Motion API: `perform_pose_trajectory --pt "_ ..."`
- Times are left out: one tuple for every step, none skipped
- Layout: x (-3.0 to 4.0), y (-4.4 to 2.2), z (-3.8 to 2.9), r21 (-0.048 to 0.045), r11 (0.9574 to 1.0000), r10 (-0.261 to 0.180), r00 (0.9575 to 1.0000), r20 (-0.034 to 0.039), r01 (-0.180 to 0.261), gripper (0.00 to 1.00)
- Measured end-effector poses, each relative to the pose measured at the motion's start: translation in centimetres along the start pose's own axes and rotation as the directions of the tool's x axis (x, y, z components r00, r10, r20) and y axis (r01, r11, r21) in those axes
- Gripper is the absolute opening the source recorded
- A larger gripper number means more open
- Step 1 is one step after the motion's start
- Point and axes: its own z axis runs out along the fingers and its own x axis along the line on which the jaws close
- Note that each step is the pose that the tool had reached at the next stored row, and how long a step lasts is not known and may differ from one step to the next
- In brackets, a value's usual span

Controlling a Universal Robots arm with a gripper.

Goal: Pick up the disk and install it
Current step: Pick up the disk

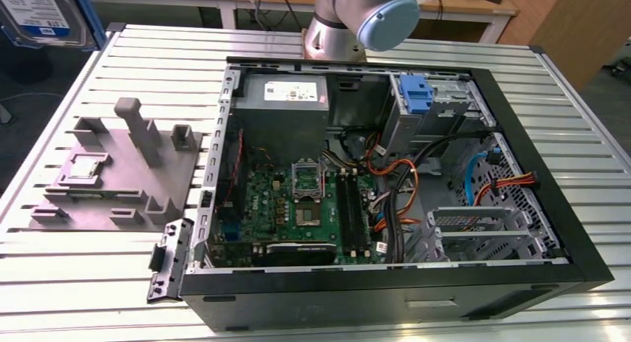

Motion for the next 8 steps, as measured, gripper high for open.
perform_pose_trajectory --pt "0.00 -0.07 0.00 0.0001 1.0000 0.000 1.0000 0.0000 0.000 0.36" --pt "-0.01 -0.13 0.00 0.0001 1.0000 0.000 1.0000 0.0000 0.000 0.36" --pt "-0.02 -0.20 0.01 0.0001 1.0000 0.000 1.0000 0.0000 0.000 0.36" --pt "-0.02 -0.28 0.01 0.0001 1.0000 0.000 1.0000 0.0000 0.000 0.36" --pt "-0.02 -0.35 0.00 0.0001 1.0000 0.000 1.0000 0.0000 0.000 0.36" --pt "-0.03 -0.49 0.01 0.0001 1.0000 0.000 1.0000 0.0001 0.000 0.36" --pt "-0.04 -0.60 0.01 0.0001 1.0000 0.000 1.0000 0.0001 0.000 0.36" --pt "-0.04 -0.65 0.01 0.0001 1.0000 0.000 1.0000 0.0001 0.000 0.36"
